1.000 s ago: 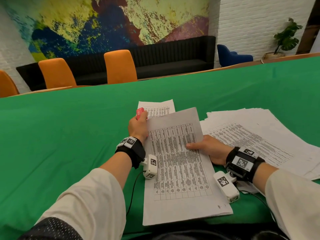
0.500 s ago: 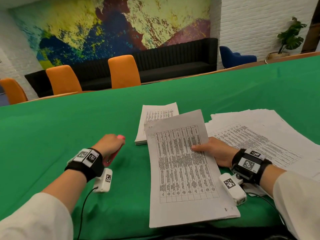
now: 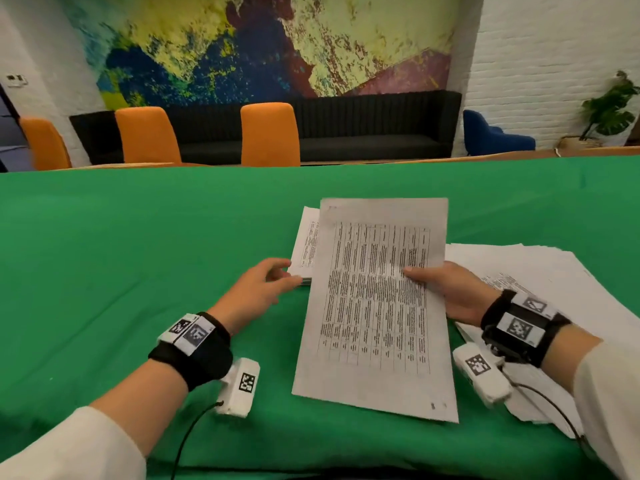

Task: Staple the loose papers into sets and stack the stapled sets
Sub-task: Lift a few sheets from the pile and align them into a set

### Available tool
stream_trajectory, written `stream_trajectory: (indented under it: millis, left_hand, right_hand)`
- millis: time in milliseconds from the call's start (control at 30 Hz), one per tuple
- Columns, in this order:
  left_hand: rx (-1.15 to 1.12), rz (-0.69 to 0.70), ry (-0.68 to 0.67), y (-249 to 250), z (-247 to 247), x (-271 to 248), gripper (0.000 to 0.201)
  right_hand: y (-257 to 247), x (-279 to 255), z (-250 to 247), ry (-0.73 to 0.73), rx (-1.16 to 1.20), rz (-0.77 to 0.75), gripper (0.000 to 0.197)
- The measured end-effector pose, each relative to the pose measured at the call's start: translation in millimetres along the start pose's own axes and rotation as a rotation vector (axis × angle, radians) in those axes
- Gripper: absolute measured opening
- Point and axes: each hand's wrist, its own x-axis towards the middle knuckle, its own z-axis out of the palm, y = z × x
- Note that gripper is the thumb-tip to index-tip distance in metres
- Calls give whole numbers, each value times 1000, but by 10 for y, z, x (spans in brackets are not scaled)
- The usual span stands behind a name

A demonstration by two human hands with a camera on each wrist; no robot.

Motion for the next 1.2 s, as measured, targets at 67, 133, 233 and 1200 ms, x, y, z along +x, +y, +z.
stream_trajectory:
  millis: [67,133,233,1200]
  left_hand:
    - [-155,-95,-147,31,184,-81,45]
    - [-222,-95,-148,43,307,-84,42]
    - [-252,-48,0,165,364,30,46]
    - [579,-309,14,61,232,1573,36]
  right_hand:
    - [-263,81,41,-38,39,-51,36]
    - [-524,181,79,-42,43,-103,38]
    - [-833,332,149,1,30,-154,37]
    - [-144,1180,207,257,-576,114,21]
